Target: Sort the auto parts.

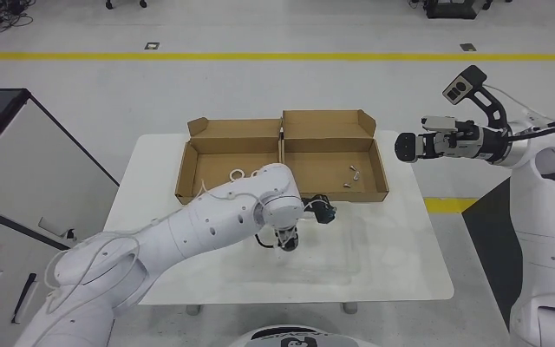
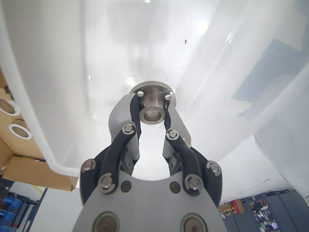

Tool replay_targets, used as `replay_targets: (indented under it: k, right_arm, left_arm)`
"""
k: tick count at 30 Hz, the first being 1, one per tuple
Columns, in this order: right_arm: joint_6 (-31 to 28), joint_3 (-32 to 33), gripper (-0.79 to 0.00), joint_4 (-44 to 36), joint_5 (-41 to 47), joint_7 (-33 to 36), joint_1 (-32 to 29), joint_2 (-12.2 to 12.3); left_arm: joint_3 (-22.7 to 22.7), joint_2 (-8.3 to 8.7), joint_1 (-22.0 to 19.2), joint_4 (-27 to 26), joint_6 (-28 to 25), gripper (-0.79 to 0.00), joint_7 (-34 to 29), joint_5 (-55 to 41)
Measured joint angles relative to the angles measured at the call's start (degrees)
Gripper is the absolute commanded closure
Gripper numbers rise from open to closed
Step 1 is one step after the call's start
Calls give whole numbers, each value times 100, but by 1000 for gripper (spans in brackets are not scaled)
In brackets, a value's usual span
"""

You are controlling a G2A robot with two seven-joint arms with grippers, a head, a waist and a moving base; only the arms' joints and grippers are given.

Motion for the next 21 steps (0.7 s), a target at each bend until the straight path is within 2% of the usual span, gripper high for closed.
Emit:
replay_targets:
  k: [7,12,21]
  right_arm:
    - [0,0,-785,0,0,0,0,0]
    - [0,0,-785,0,0,0,0,0]
    - [0,0,-785,0,0,0,0,0]
  left_arm:
    - [49,129,-430,-536,137,0,0,-248]
    - [106,118,-794,-667,354,0,0,-458]
    - [103,117,-784,-659,359,0,5,-451]
